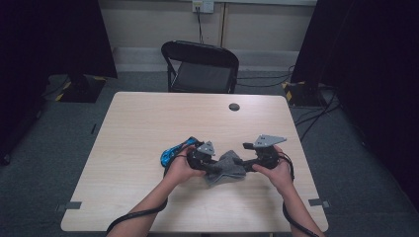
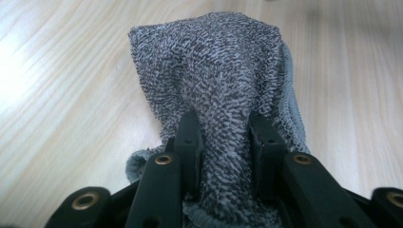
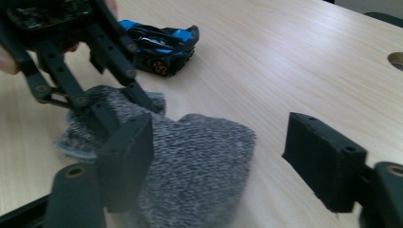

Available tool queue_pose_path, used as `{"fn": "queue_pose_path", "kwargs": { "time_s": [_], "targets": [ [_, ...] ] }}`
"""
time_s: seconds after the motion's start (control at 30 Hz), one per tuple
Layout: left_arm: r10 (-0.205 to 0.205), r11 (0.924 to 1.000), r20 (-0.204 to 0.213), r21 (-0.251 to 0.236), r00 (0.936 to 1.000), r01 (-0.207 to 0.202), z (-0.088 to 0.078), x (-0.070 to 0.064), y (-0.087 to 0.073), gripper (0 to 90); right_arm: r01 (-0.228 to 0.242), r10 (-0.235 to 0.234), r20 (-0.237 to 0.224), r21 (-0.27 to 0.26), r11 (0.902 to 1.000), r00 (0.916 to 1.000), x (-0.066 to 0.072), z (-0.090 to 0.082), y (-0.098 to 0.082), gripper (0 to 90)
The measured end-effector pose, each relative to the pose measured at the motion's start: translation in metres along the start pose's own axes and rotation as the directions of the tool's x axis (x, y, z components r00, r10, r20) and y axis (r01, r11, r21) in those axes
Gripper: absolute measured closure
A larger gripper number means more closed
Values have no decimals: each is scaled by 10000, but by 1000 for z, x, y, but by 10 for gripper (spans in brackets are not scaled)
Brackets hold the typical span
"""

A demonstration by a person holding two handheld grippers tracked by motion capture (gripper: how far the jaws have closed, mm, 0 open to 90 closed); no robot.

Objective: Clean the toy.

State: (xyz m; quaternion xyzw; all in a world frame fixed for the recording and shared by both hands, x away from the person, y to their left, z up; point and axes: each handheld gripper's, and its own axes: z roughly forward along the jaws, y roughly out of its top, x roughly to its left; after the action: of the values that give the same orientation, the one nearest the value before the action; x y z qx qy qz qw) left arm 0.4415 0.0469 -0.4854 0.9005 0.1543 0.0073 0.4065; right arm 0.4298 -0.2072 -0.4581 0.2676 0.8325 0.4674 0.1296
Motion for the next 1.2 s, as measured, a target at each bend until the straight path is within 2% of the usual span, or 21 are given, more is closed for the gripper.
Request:
{"fn": "queue_pose_path", "kwargs": {
  "time_s": [0.1,0.2,0.27,0.37,0.5,0.57,0.63,0.7,0.77,0.87,1.0,1.07,1.13,1.2],
  "targets": [
    [69,9999,-91,-90,9999,-70,2,1,1,642,171,-171,-178,12,9999,9997,4,1,-4,326],
    [-214,9995,-158,-229,9996,211,1,1,1,547,225,-217,-380,201,9995,9990,9,6,-9,362],
    [-251,9995,-326,-192,9992,245,-2,1,1,441,313,-296,-398,411,9987,9988,12,10,-12,371],
    [-90,9999,-667,-136,9977,81,-13,1,3,341,372,-354,-287,661,9971,9990,15,16,-16,400],
    [-325,9993,-1016,-234,9943,303,-33,5,1,257,471,-464,-93,1041,9935,9989,18,24,-20,399],
    [-583,9979,-1295,-366,9899,540,-45,10,-4,207,607,-602,-73,1211,9908,9982,20,27,-22,395],
    [-809,9965,-1518,-348,9851,765,-54,17,-9,193,662,-664,-24,1286,9895,9978,21,28,-24,394],
    [-1109,9937,-1811,-340,9772,1065,-63,25,-16,179,624,-631,10,1311,9894,9980,20,29,-25,401],
    [-1204,9927,-2094,-346,9704,1157,-72,32,-24,170,577,-580,-17,1326,9895,9983,20,29,-27,402],
    [-1605,9867,-2336,-646,9590,1494,-82,41,-32,165,544,-554,40,1326,9897,9985,19,30,-29,405],
    [-2153,9765,-2747,-633,9371,2058,-82,54,-40,165,457,-477,114,1349,9898,9988,20,31,-30,405],
    [-2324,9724,-2874,-506,9292,2276,-79,61,-44,168,333,-362,192,1373,9900,9992,21,31,-30,406],
    [-2334,9722,-3045,-533,9235,2282,-75,66,-47,168,302,-335,215,1379,9900,9992,21,31,-30,406],
    [-2361,9716,-2986,-589,9247,2291,-73,69,-49,169,242,-270,194,1338,9907,9994,21,31,-31,407]
  ]
}}
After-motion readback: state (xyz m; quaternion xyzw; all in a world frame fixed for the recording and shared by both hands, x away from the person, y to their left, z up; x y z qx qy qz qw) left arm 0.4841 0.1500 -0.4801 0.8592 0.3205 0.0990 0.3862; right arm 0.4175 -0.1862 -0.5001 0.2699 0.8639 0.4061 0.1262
